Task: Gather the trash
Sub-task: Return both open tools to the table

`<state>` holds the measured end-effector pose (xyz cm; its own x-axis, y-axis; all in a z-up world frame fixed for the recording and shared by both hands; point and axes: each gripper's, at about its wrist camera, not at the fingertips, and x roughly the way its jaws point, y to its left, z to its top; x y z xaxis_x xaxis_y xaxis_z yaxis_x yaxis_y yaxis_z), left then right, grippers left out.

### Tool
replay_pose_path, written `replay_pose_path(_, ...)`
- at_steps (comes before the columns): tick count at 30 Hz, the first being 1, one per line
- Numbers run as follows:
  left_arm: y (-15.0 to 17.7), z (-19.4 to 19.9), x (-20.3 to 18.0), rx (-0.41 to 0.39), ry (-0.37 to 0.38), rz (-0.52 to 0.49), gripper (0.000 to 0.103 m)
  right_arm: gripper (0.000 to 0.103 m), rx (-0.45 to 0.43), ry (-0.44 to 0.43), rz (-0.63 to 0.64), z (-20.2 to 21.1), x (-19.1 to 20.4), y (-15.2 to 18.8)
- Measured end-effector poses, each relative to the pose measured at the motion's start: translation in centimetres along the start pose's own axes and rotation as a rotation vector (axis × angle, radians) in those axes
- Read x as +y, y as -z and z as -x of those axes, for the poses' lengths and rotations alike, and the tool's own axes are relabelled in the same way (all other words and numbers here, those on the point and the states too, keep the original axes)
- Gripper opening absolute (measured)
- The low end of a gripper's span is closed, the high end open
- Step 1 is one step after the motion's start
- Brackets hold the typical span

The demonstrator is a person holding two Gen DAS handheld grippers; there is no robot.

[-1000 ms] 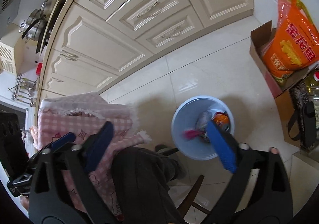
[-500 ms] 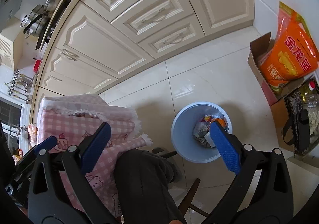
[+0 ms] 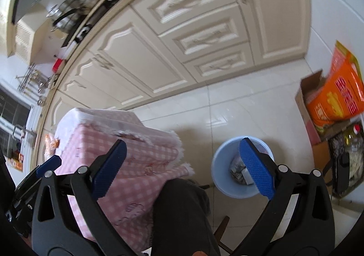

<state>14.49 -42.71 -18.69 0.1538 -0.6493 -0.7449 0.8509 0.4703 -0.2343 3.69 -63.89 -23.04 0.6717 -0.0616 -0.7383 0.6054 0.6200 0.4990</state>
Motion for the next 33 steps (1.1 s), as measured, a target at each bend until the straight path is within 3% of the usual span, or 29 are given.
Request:
replay_pose_path(15, 1.5, 10.8, 10.3, -0.194, -0.16, 0.166, 0.094, 0.097, -0.015, -0.15, 0.267, -0.1, 15.0, -0.6)
replay_pose_path(25, 4.5, 19.0, 18.7, -0.328, -0.428, 0.313, 0.094, 0.097, -0.032, -0.226, 0.545, -1.3, 28.3, 2.1)
replay_pose_path(33, 7.3, 22.9, 26.4, -0.344, -0.555, 0.399, 0.094, 0.097, -0.007, -0.273, 0.75, -4.9, 38.2, 6.1)
